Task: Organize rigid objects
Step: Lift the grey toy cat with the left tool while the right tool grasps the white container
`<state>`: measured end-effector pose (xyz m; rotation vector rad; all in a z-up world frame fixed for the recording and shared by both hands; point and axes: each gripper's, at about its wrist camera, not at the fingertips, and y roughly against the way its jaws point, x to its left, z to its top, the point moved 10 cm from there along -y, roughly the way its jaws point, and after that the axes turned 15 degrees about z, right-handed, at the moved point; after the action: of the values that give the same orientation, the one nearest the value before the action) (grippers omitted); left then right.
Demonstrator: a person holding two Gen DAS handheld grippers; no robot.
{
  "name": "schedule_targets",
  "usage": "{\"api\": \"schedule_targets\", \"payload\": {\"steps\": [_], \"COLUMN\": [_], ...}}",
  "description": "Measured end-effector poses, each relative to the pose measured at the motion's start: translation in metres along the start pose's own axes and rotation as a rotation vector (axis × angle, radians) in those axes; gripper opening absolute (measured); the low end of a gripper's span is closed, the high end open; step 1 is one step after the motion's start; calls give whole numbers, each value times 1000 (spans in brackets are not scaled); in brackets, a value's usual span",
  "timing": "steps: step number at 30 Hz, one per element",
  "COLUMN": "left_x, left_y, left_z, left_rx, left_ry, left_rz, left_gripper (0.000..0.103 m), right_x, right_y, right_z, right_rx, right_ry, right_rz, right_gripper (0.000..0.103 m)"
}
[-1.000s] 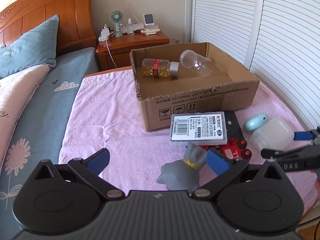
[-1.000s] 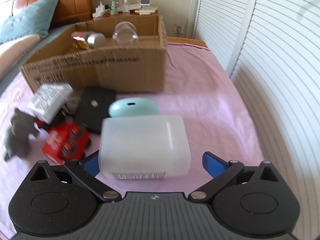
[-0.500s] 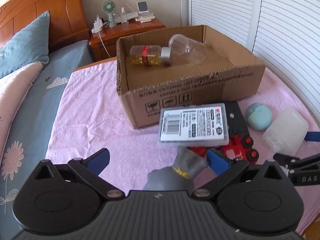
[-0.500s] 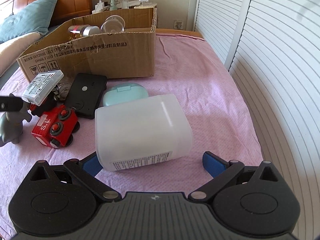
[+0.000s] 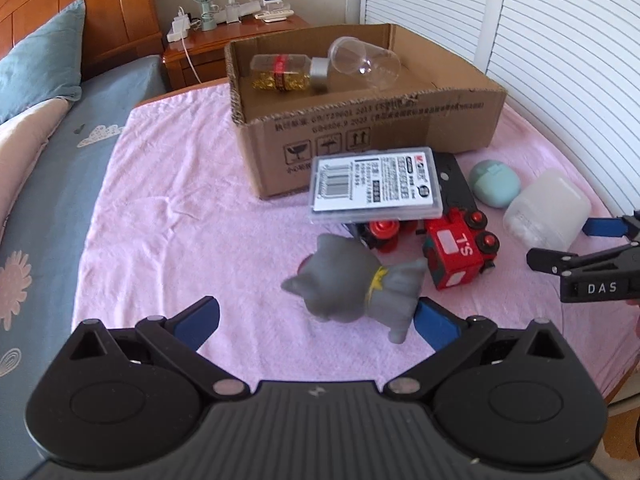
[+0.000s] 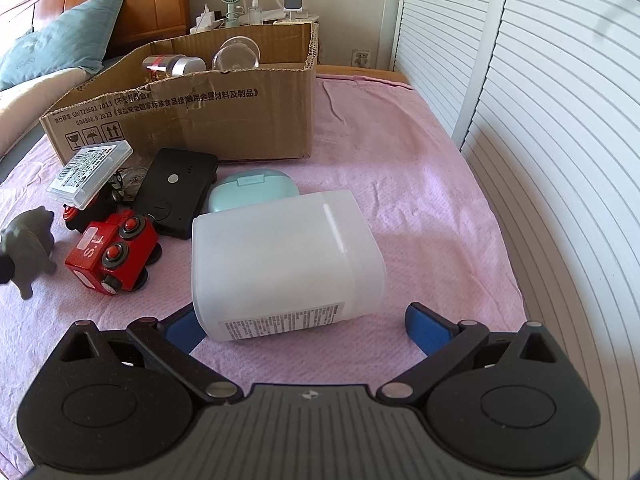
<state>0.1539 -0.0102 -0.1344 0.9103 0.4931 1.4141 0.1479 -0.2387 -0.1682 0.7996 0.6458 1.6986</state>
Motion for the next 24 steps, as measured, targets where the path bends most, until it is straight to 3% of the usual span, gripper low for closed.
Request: {"api": "schedule_targets", "payload": {"steps": [7, 24], "left_x": [-19, -18], "left_y": [-19, -20], "left_z": [-16, -16], "left_rx": [37, -83], "left_ry": [-33, -54], "left_rz": [-53, -95], "left_gripper": [102, 103], "right_x": [1, 1], "right_y": [2, 4], "right_z": [-2, -3], "right_rx": [-8, -47], "right_ry": [22, 46], "right_rz": [16, 28], "right_gripper": [103, 103]}}
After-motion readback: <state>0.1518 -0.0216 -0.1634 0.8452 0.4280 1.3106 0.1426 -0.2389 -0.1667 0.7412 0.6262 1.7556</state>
